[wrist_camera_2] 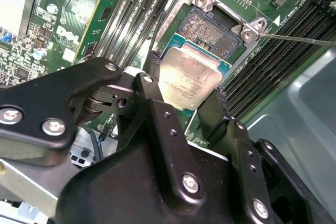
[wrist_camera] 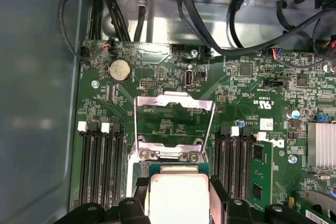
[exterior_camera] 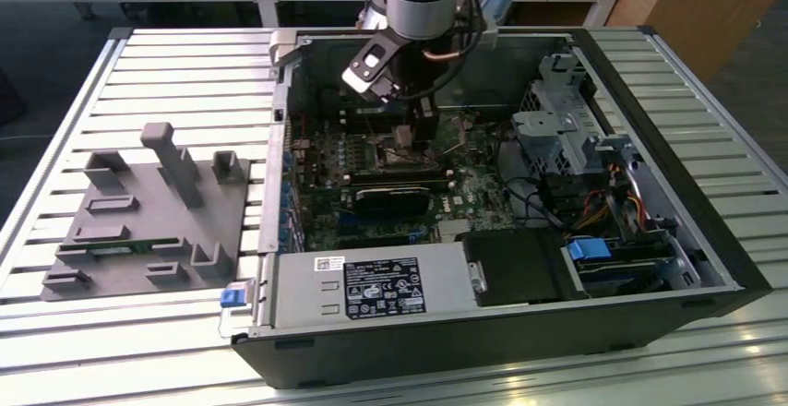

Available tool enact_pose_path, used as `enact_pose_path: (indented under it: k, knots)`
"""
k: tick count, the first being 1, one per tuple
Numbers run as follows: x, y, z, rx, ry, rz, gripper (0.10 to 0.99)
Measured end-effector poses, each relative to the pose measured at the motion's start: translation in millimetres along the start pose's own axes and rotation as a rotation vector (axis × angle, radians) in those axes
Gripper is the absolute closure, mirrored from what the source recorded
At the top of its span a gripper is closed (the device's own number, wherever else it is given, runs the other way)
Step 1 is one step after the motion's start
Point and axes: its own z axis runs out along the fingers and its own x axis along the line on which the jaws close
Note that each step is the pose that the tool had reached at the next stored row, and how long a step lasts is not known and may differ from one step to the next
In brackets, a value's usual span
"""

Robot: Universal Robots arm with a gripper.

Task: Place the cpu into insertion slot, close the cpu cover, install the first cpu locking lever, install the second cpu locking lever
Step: 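Place the cpu into insertion slot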

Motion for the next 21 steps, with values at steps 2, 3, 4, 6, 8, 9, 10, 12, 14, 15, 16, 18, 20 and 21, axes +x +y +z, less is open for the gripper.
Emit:
enact_pose_path:
  k: [2, 3, 4, 6, 8, 9, 10, 12, 14, 15, 16, 18, 20, 21]
  knots:
    - [0.3, -0.4, 1.1, 0.000, -0.0001, 0.000, 0.549]
    - [0.4, -0.6, 1.6, 0.000, -0.0001, 0.000, 0.549]
    - [0.8, -1.0, 2.2, 0.000, -0.0001, 0.000, 0.549]
    - [2.1, -1.8, 3.5, 0.000, 0.0000, 0.000, 0.549]
    - [3.2, -2.7, 4.9, 0.000, 0.0000, 0.000, 0.549]
    - [3.8, -3.1, 5.5, 0.000, 0.0000, 0.000, 0.549]
    - [4.3, -3.4, 6.2, 0.000, -0.0001, 0.000, 0.549]
    - [5.2, -3.9, 8.1, 0.000, -0.0001, 0.000, 0.549]
    - [6.1, -4.6, 10.6, 0.000, 0.0000, 0.000, 0.549]
    - [6.5, -5.3, 11.9, 0.000, 0.0000, 0.000, 0.549]
    - [6.9, -6.1, 13.2, 0.000, -0.0001, 0.000, 0.549]
    - [7.4, -7.5, 15.9, 0.000, 0.0000, 0.000, 0.549]
    - [7.6, -8.4, 18.8, 0.000, -0.0004, 0.002, 0.549]
    - [7.7, -9.1, 20.0, 0.000, -0.0007, 0.003, 0.549]
